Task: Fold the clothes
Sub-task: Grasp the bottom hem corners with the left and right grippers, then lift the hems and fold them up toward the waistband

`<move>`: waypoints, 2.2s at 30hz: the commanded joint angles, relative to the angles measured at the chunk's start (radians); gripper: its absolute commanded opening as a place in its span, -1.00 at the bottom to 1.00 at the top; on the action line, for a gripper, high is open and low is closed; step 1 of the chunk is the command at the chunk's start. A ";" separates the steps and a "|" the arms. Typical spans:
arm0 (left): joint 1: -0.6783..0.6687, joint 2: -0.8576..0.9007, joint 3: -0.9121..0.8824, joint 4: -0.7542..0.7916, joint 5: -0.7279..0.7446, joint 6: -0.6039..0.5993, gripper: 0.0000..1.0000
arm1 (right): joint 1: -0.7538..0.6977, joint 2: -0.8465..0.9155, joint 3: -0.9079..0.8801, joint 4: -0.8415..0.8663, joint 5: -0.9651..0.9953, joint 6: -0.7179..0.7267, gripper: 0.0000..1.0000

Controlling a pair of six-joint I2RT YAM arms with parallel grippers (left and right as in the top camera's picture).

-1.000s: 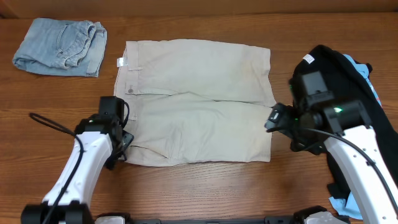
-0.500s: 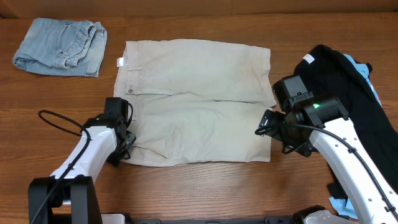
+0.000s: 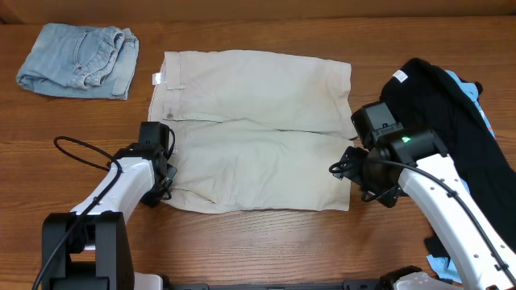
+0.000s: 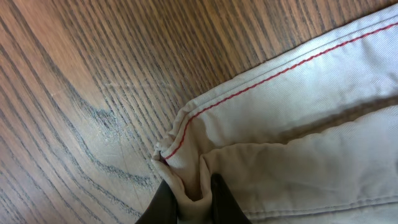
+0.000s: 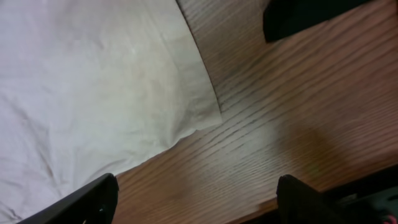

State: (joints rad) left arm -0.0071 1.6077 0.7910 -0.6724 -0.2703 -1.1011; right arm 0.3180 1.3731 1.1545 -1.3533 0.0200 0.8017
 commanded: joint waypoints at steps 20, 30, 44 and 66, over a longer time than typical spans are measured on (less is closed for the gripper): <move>0.008 0.053 -0.026 0.020 0.028 -0.006 -0.91 | 0.004 0.021 -0.494 0.503 -0.101 0.124 0.36; 0.008 0.053 -0.026 0.019 0.028 -0.002 -0.91 | 0.003 0.112 -0.494 0.562 -0.100 0.084 -0.09; 0.008 0.040 0.058 -0.075 0.005 0.332 -0.92 | -0.124 0.061 -0.364 0.474 -0.065 0.000 -0.92; 0.006 -0.133 0.779 -0.772 0.001 0.529 -0.92 | -0.249 -0.120 0.233 0.009 -0.058 -0.260 -0.92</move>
State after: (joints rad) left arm -0.0074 1.5276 1.5421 -1.4155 -0.1844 -0.6132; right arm 0.0978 1.3006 1.3468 -1.3224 -0.1333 0.5724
